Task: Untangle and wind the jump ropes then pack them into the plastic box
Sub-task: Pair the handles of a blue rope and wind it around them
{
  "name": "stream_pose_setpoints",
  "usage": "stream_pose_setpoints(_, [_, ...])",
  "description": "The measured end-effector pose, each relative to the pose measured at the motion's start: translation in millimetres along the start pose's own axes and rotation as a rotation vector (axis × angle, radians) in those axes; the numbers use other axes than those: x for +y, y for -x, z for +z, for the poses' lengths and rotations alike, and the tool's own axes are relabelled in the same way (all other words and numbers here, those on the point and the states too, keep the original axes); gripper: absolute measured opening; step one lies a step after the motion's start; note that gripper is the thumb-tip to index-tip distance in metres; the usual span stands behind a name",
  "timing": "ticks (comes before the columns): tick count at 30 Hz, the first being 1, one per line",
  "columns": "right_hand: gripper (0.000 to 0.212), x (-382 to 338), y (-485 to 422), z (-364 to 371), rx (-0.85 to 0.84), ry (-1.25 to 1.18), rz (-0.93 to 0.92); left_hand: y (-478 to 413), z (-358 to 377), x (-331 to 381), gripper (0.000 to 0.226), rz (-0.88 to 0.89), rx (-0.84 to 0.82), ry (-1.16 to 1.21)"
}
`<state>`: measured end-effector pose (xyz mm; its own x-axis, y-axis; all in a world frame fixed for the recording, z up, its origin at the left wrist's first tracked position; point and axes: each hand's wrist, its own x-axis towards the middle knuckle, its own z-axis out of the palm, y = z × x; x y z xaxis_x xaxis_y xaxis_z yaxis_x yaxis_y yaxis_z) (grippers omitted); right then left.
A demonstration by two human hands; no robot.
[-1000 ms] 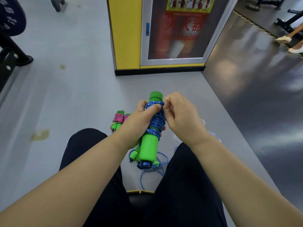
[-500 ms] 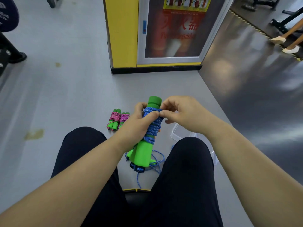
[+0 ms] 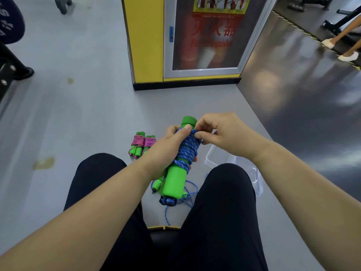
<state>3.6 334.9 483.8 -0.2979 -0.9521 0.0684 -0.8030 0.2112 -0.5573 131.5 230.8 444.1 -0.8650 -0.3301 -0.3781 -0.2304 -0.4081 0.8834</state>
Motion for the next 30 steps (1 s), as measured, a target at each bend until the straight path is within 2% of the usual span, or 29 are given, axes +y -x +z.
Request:
stream_pose_setpoints(5, [0.008, 3.0, 1.9, 3.9, 0.123, 0.126, -0.108, -0.1, 1.3, -0.4, 0.018, -0.012, -0.009, 0.028])
stream_pose_setpoints(9, [0.005, 2.2, 5.1, 12.7, 0.200, 0.116, -0.097, 1.7, 3.1, -0.8, 0.019, -0.004, -0.004, 0.047])
stream_pose_setpoints(13, [0.017, -3.4, 5.8, 28.4, 0.421, 0.290, -0.149, -0.5, 4.6, 5.2, 0.016, 0.034, 0.028, 0.004])
stream_pose_setpoints(16, [0.018, -7.2, 0.0, 32.0, 0.542, 0.342, -0.124, -4.4, 4.3, 19.8, 0.018, 0.060, 0.052, -0.050])
stream_pose_setpoints(18, [0.012, -11.8, -5.5, 31.3, 0.563, 0.307, -0.026, -6.5, 3.4, 30.5, 0.025, 0.064, 0.053, -0.092])
stream_pose_setpoints(21, [0.013, -16.2, -11.0, 25.0, 0.463, -0.041, 0.212, -9.7, -0.6, 36.0, 0.029, 0.082, 0.077, -0.173])
stream_pose_setpoints(24, [0.016, -16.6, -12.7, 17.0, 0.286, -0.407, 0.343, -10.3, -3.4, 29.3, 0.032, 0.124, 0.141, -0.319])
stream_pose_setpoints(27, [0.015, -16.1, -9.5, 8.8, 0.133, -0.438, 0.356, -9.6, -2.9, 22.4, 0.030, 0.151, 0.164, -0.374])
stream_pose_setpoints(30, [0.014, -15.9, -6.6, -2.6, 0.062, -0.250, 0.307, -7.8, -1.0, 19.7, 0.030, 0.182, 0.131, -0.423])
